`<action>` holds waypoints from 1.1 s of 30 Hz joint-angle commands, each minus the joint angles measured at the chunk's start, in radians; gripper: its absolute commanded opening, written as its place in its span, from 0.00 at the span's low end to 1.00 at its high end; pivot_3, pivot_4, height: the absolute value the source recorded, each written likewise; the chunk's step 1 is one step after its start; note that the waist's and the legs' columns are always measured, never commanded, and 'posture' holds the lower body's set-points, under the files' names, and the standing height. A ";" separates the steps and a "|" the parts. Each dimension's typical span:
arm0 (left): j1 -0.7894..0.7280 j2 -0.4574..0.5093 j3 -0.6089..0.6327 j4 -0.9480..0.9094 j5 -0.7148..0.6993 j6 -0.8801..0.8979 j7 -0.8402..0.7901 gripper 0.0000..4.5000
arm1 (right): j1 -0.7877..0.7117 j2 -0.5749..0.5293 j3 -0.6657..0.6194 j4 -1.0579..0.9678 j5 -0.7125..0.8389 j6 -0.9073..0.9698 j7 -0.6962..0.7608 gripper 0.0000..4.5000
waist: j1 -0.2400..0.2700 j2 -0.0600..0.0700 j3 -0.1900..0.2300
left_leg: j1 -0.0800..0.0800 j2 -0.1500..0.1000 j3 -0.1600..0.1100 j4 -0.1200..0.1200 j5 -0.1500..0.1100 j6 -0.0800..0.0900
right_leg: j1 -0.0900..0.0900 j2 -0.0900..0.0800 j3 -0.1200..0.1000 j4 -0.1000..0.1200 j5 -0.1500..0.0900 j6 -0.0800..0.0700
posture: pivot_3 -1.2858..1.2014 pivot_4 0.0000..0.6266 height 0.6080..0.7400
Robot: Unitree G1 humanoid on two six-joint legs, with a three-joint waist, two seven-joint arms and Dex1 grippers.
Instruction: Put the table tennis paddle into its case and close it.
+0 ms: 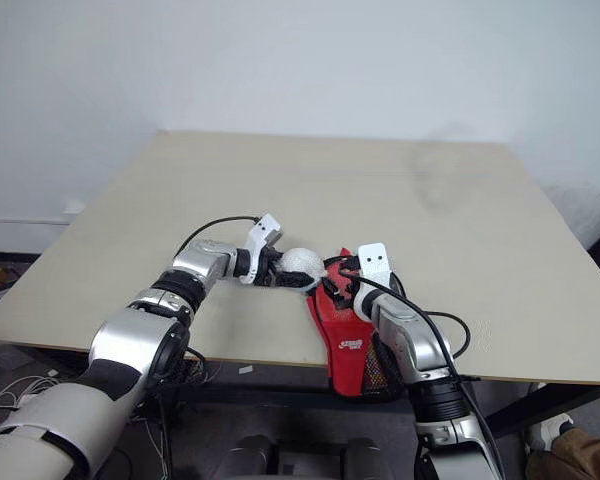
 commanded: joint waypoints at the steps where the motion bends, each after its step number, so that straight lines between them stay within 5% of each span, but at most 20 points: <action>1: 0.013 -0.003 0.008 -0.005 0.009 0.012 0.015 0.86 | 0.016 -0.013 -0.010 -0.010 -0.029 -0.003 -0.012 1.00 | 0.000 0.000 0.000 | 0.000 0.000 0.000 0.000 0.000 0.000 | 0.000 0.000 0.000 0.000 0.000 0.000 | 0.52 0.00 1.00; 7: -0.004 -0.008 0.053 -0.015 -0.028 0.058 0.003 0.44 | 0.036 -0.030 0.000 -0.022 -0.044 0.061 0.002 1.00 | 0.001 0.000 -0.001 | 0.000 0.000 -0.001 0.001 0.000 0.000 | 0.001 0.000 -0.001 0.000 0.000 0.000 | 0.52 0.00 1.00; 13: -0.071 0.000 0.153 0.010 -0.079 0.093 0.119 0.16 | 0.054 -0.045 0.012 -0.011 -0.058 0.132 0.013 1.00 | 0.001 -0.001 -0.001 | 0.000 0.000 -0.002 0.001 0.000 0.000 | 0.002 0.000 -0.002 0.000 0.000 0.000 | 0.52 0.00 1.00; 23: -0.210 -0.079 0.296 0.055 -0.142 0.063 0.398 0.10 | 0.079 -0.027 0.053 -0.028 -0.077 0.154 0.023 1.00 | 0.000 -0.002 -0.001 | 0.000 0.000 -0.002 0.001 0.000 0.000 | 0.002 0.000 -0.002 0.000 0.000 0.000 | 0.52 0.00 1.00; 33: -0.235 -0.274 0.233 0.087 -0.017 -0.086 0.656 0.10 | 0.085 -0.039 0.055 -0.040 -0.109 0.143 0.023 1.00 | 0.000 -0.002 -0.001 | 0.000 0.000 -0.002 0.001 0.000 -0.001 | 0.001 0.000 -0.002 0.000 0.000 0.000 | 0.52 0.00 1.00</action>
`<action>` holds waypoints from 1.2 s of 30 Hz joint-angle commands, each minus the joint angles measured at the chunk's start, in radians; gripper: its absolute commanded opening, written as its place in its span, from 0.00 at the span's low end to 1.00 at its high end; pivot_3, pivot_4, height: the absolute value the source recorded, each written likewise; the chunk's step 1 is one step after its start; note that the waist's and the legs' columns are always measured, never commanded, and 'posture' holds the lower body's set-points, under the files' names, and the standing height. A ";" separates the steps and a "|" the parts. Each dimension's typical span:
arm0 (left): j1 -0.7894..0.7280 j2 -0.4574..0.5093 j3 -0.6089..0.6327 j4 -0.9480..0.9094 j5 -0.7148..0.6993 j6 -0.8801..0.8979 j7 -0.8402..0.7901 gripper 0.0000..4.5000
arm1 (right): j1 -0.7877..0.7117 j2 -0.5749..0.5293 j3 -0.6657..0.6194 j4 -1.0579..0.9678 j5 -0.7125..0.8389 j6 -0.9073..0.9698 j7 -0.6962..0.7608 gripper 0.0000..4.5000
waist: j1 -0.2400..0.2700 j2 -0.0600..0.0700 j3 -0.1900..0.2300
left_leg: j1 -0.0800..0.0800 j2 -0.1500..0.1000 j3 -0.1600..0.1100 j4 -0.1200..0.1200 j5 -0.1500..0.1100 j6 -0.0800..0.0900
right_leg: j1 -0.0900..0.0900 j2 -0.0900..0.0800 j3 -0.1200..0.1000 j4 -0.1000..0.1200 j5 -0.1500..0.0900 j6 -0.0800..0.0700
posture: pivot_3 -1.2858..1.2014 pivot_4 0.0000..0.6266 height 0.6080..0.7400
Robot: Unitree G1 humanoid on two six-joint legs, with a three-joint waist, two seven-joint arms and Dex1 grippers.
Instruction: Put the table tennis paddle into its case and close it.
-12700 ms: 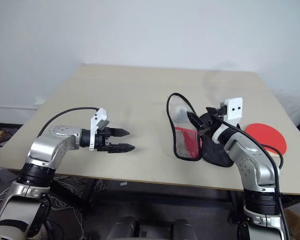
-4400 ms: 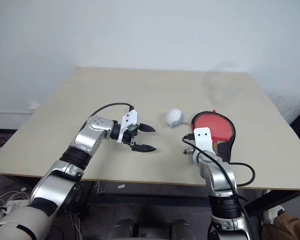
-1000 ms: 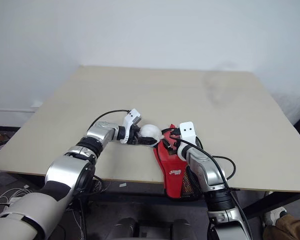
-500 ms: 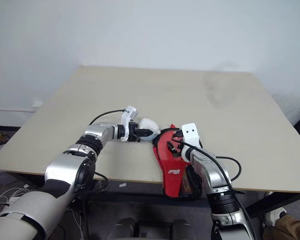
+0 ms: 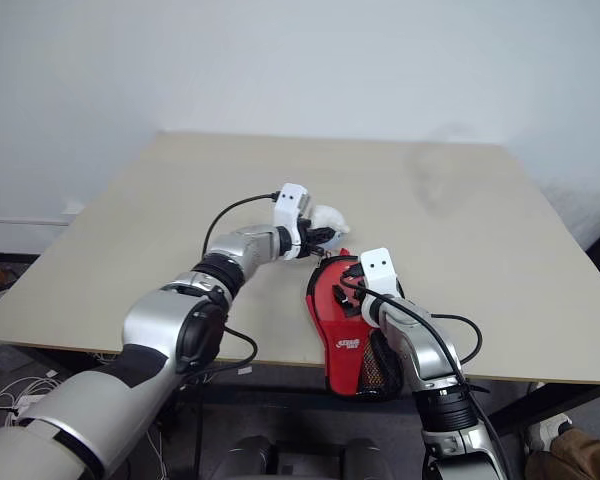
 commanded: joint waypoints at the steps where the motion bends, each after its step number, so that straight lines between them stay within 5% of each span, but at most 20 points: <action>1: -0.055 -0.044 -0.028 -0.022 0.047 -0.081 0.067 0.10 | 0.046 -0.008 0.025 0.041 -0.016 0.045 0.003 1.00 | 0.000 0.000 0.000 | 0.000 0.000 0.000 0.000 0.000 0.000 | 0.000 0.000 0.000 0.000 0.000 0.000 | 0.52 0.00 1.00; 8: -0.044 -0.108 -0.035 -0.015 0.086 -0.130 0.185 0.10 | 0.071 -0.004 0.021 0.004 -0.021 0.046 -0.003 1.00 | 0.002 0.000 0.000 | 0.000 -0.001 0.000 0.000 0.000 0.000 | 0.000 0.000 0.000 0.000 0.000 0.000 | 0.52 0.00 1.00; 16: -0.018 -0.108 -0.083 -0.014 0.129 -0.148 0.093 0.10 | 0.104 -0.016 0.020 -0.055 -0.014 0.014 0.018 1.00 | 0.003 0.000 0.000 | 0.000 -0.001 0.000 0.000 0.000 -0.001 | 0.000 -0.001 0.000 -0.001 0.000 0.000 | 0.52 0.00 1.00; 27: 0.006 -0.031 -0.097 -0.032 0.123 -0.157 -0.109 0.97 | 0.148 -0.136 -0.046 -0.187 0.056 -0.006 0.163 1.00 | 0.003 0.000 0.000 | -0.001 -0.001 0.000 -0.001 0.001 -0.001 | -0.001 -0.001 0.000 -0.001 0.000 0.000 | 0.52 0.00 1.00; 36: 0.014 0.039 -0.010 -0.062 0.008 -0.138 -0.341 1.00 | 0.279 -0.327 -0.209 -0.406 0.214 0.005 0.341 1.00 | 0.000 0.000 0.002 | -0.002 -0.001 0.000 -0.001 0.001 -0.001 | -0.002 -0.001 0.000 -0.001 0.000 0.000 | 0.52 0.00 1.00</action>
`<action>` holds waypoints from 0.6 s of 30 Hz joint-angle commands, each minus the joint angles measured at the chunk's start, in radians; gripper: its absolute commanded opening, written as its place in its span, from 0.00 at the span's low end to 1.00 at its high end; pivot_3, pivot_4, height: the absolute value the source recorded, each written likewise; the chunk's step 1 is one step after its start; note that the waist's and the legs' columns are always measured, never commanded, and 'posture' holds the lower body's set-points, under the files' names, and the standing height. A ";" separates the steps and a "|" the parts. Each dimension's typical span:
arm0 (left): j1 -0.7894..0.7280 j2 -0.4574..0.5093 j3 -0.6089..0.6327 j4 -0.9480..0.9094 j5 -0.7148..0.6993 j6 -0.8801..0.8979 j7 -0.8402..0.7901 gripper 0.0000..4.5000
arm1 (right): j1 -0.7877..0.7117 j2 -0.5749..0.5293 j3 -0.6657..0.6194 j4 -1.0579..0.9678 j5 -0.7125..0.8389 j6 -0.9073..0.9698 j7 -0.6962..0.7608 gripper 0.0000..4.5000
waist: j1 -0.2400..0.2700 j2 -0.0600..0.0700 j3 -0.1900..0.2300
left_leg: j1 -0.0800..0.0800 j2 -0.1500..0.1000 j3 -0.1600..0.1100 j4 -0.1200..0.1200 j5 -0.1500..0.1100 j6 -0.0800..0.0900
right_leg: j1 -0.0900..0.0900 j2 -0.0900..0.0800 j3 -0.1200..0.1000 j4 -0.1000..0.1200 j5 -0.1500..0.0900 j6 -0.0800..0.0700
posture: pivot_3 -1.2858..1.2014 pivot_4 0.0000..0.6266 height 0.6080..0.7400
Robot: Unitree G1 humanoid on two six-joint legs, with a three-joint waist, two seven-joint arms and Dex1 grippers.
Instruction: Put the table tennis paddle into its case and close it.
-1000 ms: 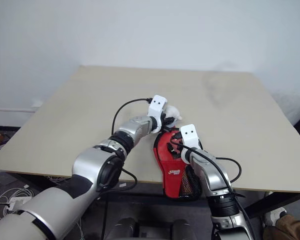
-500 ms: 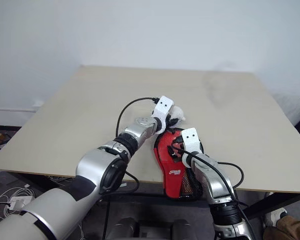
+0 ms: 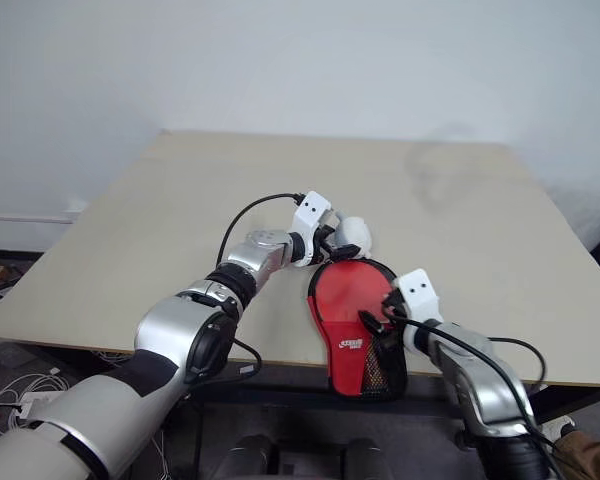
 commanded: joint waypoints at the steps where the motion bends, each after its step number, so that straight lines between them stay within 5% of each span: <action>1: -0.019 0.023 0.054 -0.060 -0.079 0.034 -0.126 1.00 | -0.001 -0.035 -0.070 -0.100 0.071 -0.004 0.047 1.00 | -0.004 0.000 0.000 | 0.000 0.000 0.000 0.000 0.000 0.000 | 0.000 0.000 0.000 0.000 0.000 0.000 | 0.52 0.00 1.00; 12: 0.081 0.092 -0.089 -0.192 -0.053 0.145 -0.557 1.00 | -0.228 0.039 -0.276 0.031 0.124 0.011 -0.139 1.00 | 0.000 0.001 0.000 | 0.000 0.000 0.001 -0.001 0.000 0.000 | 0.000 0.000 0.001 0.000 0.000 0.000 | 0.52 0.00 1.00; 18: 0.222 0.026 -0.209 -0.336 -0.010 0.178 -0.517 1.00 | -0.406 0.036 -0.312 0.178 0.153 0.025 -0.173 1.00 | 0.000 0.001 0.001 | 0.000 0.000 0.000 0.000 0.000 0.000 | 0.001 0.000 0.001 0.000 0.001 -0.002 | 0.52 0.00 1.00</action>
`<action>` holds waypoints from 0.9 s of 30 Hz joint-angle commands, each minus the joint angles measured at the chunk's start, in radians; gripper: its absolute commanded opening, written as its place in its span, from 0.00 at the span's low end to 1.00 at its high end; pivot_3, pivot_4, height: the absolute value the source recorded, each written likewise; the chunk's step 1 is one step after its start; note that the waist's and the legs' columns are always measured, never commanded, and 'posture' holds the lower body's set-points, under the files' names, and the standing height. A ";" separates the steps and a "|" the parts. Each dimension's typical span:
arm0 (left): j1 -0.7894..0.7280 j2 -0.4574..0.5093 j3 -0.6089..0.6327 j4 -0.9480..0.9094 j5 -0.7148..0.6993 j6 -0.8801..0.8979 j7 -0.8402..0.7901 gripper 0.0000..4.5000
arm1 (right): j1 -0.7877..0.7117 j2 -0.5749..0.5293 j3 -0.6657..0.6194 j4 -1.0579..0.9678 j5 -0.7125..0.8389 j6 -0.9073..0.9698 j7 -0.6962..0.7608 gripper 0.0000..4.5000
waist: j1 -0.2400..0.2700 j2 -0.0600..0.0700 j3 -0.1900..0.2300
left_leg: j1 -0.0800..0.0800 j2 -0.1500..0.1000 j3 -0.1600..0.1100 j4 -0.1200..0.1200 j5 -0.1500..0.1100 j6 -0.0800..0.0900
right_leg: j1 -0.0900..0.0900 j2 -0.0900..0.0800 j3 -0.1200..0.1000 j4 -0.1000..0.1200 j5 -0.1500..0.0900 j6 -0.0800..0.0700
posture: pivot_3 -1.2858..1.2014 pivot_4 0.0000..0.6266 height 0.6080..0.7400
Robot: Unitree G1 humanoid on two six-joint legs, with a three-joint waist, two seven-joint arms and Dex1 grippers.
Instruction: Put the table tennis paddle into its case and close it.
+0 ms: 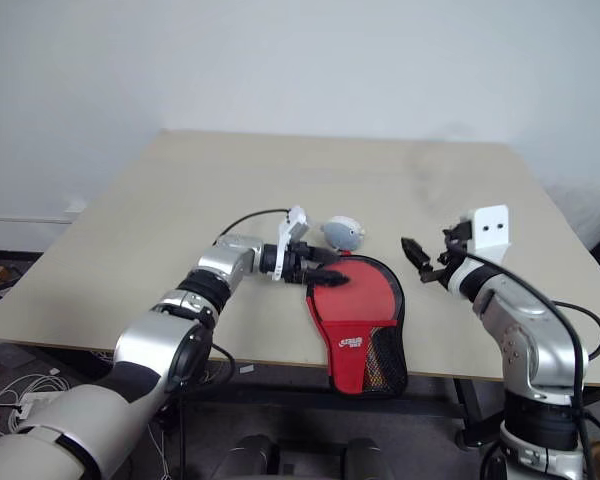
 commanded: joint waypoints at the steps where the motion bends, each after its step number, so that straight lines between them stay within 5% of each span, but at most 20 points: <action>1: 0.051 -0.045 -0.084 -0.122 0.042 -0.024 0.051 1.00 | -0.129 0.000 -0.028 0.092 0.024 0.000 -0.028 1.00 | -0.002 0.000 0.000 | 0.000 0.000 0.000 0.000 0.000 0.000 | 0.000 0.000 0.000 0.000 0.000 0.000 | 0.52 0.00 1.00; 10: 0.116 -0.079 -0.174 -0.162 0.080 -0.042 0.184 1.00 | -0.439 0.060 0.110 0.513 -0.053 -0.022 -0.035 1.00 | -0.007 0.005 -0.002 | 0.003 0.000 0.002 -0.001 0.000 0.001 | 0.000 0.000 0.002 0.001 0.000 0.000 | 0.52 0.00 1.00; 17: 0.139 -0.051 -0.200 -0.175 0.095 -0.023 0.230 1.00 | -0.694 0.211 0.208 0.994 -0.140 -0.195 0.013 1.00 | -0.011 0.007 -0.003 | 0.003 0.000 0.001 -0.002 0.001 0.001 | 0.000 0.000 0.002 0.001 0.001 -0.001 | 0.52 0.00 1.00; 27: 0.173 -0.030 -0.200 -0.236 0.074 0.020 0.283 1.00 | -0.794 0.285 0.281 1.395 -0.296 -0.461 -0.015 1.00 | -0.024 0.007 -0.003 | 0.005 0.000 0.000 -0.002 0.001 0.000 | 0.002 0.000 0.001 0.002 0.002 -0.003 | 0.52 0.00 1.00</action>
